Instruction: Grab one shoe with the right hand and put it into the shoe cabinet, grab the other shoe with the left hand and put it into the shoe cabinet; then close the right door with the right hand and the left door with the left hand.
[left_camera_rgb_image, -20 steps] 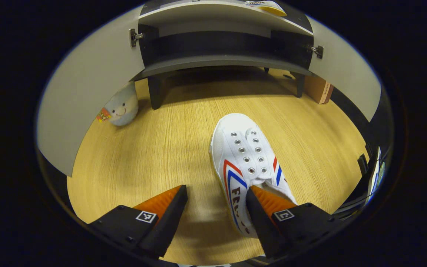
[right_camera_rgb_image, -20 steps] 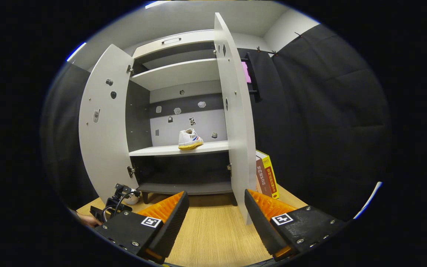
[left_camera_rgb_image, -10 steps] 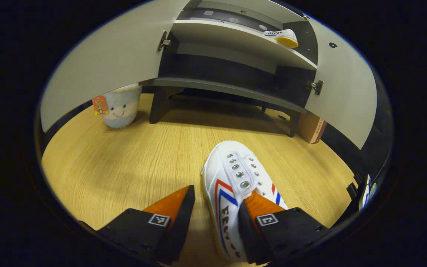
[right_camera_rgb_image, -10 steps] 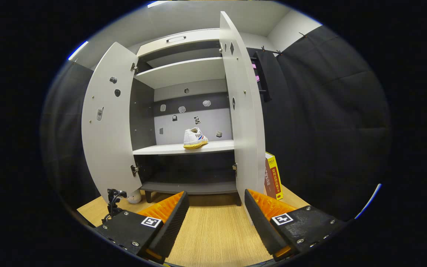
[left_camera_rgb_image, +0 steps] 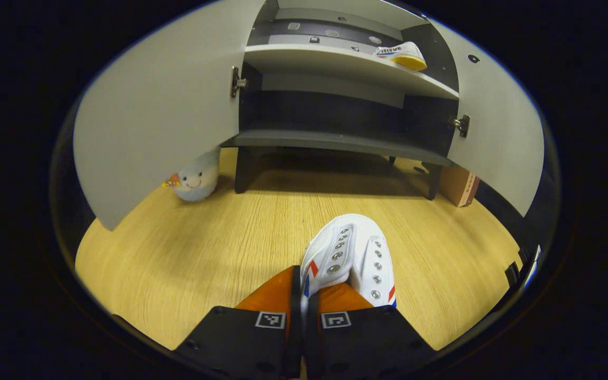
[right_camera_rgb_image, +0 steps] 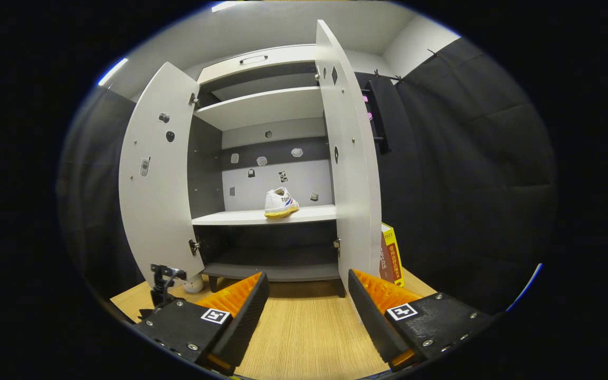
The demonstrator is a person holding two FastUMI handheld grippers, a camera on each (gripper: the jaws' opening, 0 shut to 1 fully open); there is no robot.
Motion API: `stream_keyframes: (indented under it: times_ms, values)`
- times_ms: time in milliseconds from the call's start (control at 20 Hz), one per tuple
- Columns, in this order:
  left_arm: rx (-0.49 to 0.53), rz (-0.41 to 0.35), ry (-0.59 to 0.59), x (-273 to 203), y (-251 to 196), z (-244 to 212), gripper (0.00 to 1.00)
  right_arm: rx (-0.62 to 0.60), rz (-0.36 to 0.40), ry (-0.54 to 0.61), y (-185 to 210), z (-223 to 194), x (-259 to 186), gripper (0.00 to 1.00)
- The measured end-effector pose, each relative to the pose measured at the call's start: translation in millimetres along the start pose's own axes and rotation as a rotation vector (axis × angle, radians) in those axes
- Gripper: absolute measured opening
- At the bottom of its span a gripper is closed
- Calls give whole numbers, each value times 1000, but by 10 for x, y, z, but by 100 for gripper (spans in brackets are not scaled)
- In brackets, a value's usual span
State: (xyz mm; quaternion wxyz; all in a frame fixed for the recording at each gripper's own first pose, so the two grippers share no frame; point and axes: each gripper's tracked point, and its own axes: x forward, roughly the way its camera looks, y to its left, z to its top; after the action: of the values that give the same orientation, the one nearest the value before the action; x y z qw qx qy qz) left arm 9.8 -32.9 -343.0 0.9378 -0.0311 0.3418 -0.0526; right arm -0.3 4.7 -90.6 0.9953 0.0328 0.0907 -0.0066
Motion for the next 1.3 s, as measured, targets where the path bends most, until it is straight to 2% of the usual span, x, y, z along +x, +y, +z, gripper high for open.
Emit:
stream_keyframes:
  times_ms: [150, 300, 450, 700, 900, 1050, 1300]
  values:
    - [-4, 26, -123, -531, -34, 566, 11, -11, -4, -18, -8, 58, 20, 93]
    - [-54, -3, -248, -986, -14, 1246, 10, -15, -4, -27, -5, 84, 64, 92]
    - [-43, 1, -299, -1133, 47, 1961, 10, -8, 14, -31, 36, 107, 82, 93]
    - [-64, 49, -319, -562, 57, 3136, 10, -24, 16, -64, 13, 232, 36, 92]
    - [-139, 69, -252, 98, 72, 3670, 10, -42, 8, -79, -4, 299, -47, 92]
    - [-118, 132, -184, 578, 109, 3855, 10, -58, -5, -91, -40, 331, -85, 93]
    - [-159, 200, -63, 1173, 186, 3776, 10, -68, -40, -78, -149, 286, -120, 93]
